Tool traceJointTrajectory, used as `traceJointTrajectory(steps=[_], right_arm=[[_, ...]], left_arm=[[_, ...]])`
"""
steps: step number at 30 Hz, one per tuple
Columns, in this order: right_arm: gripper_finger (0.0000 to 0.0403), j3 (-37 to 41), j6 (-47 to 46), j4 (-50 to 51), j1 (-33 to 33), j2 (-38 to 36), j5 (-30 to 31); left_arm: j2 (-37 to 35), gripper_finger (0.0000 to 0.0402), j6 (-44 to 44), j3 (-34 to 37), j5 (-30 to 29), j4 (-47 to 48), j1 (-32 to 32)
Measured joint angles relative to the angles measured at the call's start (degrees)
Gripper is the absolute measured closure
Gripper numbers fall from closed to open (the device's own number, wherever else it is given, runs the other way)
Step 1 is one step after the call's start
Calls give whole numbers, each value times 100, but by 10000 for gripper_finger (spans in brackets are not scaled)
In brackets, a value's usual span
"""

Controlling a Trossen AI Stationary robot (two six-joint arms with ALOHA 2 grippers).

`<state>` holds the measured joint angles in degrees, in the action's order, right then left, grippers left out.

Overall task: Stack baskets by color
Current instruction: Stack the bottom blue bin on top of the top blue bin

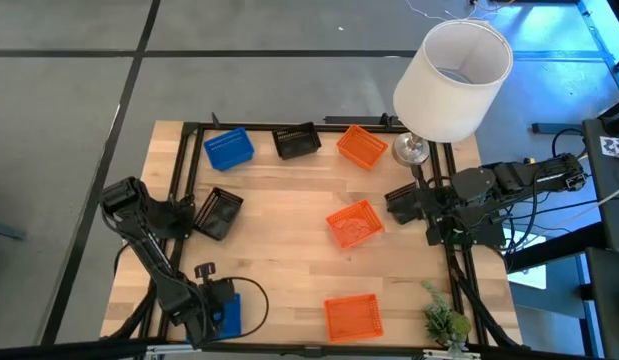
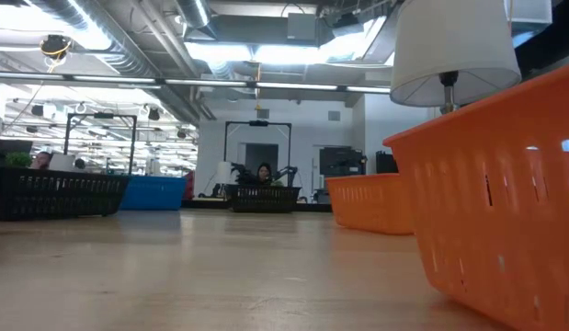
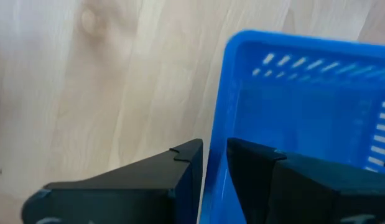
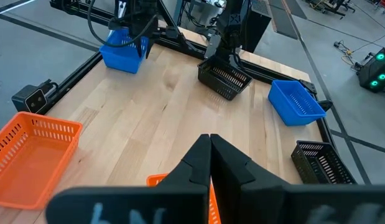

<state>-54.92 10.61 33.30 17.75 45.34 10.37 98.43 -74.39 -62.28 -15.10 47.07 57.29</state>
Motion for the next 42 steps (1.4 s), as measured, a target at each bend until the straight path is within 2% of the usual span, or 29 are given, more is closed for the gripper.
traceJointTrajectory(steps=[6, 14, 22, 26, 32, 37, 42], right_arm=[[395, 0, 11, 0, 0, 0, 2], [395, 0, -3, -1, 0, 0, 4], [395, 0, -148, -1, 0, 0, 5], [395, 0, -160, -3, 1, 0, 175], [395, 0, -731, -2, 0, 0, 1219], [395, 0, -914, -4, 1, 0, 1724], [395, 0, -892, -4, -1, 2, 1999]], left_arm=[[-4, 393, 295, -2, 722, -17, -208], [-277, 400, 430, -47, 1069, -16, -825], [-1690, 401, 790, -52, 504, 449, -1872], [-2556, 401, 899, -52, 138, 892, -2721], [-3489, 401, 1364, -54, -589, 1439, -4308], [-3780, 401, 2679, -55, -674, 1773, -5811], [-3823, 401, 4394, -55, -678, 1624, -7356]])
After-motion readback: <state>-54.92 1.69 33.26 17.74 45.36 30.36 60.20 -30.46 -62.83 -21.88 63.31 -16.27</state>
